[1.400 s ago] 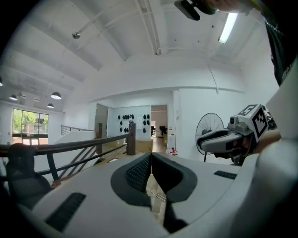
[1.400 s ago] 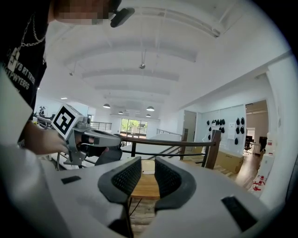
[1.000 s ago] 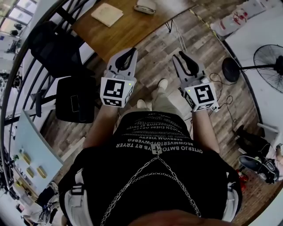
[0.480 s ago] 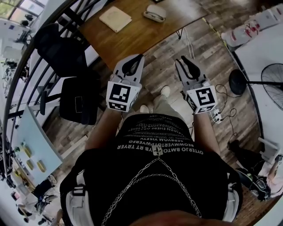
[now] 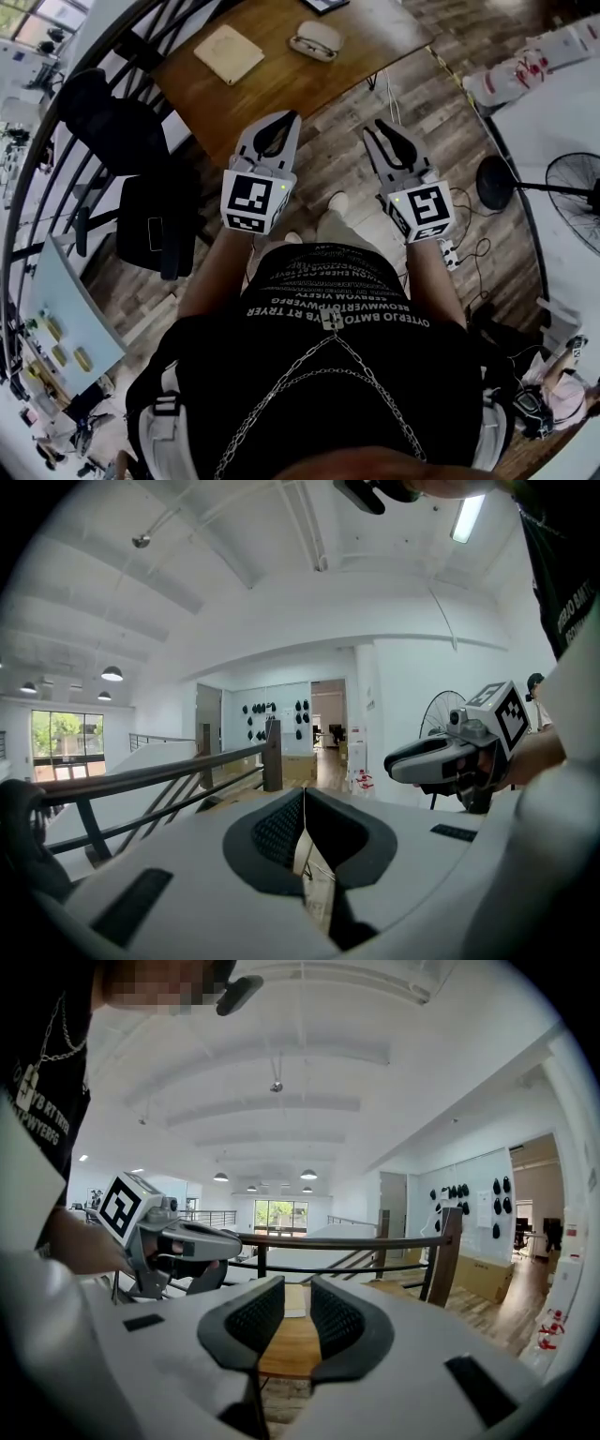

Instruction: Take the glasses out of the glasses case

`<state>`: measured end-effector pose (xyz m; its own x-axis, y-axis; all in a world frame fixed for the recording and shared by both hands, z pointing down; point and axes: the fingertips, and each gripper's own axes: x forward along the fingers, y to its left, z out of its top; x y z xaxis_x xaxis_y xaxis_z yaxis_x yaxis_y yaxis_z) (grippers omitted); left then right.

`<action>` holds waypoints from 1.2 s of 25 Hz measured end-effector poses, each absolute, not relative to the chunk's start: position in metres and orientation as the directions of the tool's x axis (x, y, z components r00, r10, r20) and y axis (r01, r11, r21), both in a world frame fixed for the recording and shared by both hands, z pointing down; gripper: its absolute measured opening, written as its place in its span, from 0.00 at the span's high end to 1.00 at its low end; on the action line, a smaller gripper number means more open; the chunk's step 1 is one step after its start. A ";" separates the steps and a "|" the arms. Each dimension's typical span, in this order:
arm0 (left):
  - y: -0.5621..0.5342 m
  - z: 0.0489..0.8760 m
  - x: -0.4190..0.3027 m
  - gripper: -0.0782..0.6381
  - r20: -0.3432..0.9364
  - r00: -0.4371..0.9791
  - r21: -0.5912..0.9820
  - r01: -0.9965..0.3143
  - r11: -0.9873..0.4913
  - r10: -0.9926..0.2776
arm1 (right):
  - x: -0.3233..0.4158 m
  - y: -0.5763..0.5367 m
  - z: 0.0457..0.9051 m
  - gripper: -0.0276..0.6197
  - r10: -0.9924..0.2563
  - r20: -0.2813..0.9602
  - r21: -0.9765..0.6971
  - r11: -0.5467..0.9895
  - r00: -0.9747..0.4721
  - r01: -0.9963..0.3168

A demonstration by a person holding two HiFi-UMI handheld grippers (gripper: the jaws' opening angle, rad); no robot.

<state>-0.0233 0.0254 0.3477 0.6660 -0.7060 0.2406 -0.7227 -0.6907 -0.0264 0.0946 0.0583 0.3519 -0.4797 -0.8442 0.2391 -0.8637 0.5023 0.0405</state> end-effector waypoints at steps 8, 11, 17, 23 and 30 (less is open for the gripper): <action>0.001 0.346 0.002 0.85 0.237 0.648 -0.028 -0.740 -0.672 -0.723 | 0.120 0.027 0.344 0.82 -0.829 0.223 0.043 0.534 -0.513 -0.844; -0.008 0.343 0.012 0.85 0.227 0.639 -0.035 -0.748 -0.662 -0.735 | 0.131 0.018 0.343 0.82 -0.824 0.223 0.047 0.543 -0.522 -0.838; -0.023 0.339 0.030 0.85 0.226 0.605 -0.038 -0.778 -0.627 -0.763 | 0.152 0.000 0.339 0.82 -0.810 0.197 0.048 0.570 -0.552 -0.820; -0.027 0.345 0.042 0.85 0.236 0.573 -0.045 -0.800 -0.598 -0.785 | 0.168 -0.010 0.343 0.82 -0.791 0.197 0.039 0.596 -0.579 -0.802; -0.033 0.342 0.051 0.85 0.253 0.550 -0.055 -0.813 -0.580 -0.795 | 0.175 -0.016 0.345 0.82 -0.772 0.179 0.012 0.621 -0.609 -0.784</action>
